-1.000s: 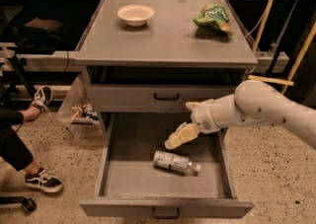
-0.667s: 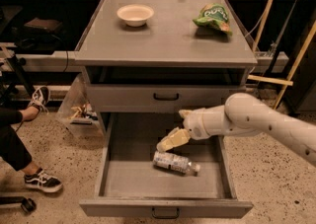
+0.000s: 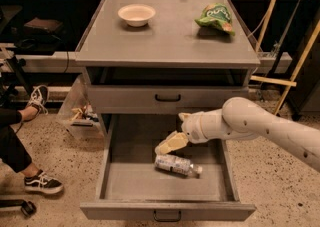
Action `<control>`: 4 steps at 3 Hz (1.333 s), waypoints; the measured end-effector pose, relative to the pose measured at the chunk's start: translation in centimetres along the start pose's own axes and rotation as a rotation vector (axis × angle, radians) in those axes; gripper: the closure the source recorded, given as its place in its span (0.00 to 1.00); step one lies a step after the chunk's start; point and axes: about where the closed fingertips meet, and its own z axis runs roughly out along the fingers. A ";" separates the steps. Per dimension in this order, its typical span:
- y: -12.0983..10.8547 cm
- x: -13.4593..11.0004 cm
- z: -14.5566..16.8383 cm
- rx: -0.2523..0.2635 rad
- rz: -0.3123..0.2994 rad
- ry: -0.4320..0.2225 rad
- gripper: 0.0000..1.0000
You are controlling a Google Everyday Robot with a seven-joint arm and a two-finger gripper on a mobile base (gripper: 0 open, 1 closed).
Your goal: Pick blue plastic bottle from middle drawer and place on counter
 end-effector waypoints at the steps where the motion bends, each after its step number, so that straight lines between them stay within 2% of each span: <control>1: 0.9 2.2 3.4 0.045 0.003 0.104 0.00; 2: -0.2 5.6 5.8 0.161 0.020 0.229 0.00; 3: -1.7 6.8 6.8 0.223 0.069 0.249 0.00; 4: -1.6 7.1 7.5 0.212 0.064 0.247 0.00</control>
Offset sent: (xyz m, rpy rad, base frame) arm 0.1160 -0.0374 -0.0876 -0.3744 -0.1930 -0.6759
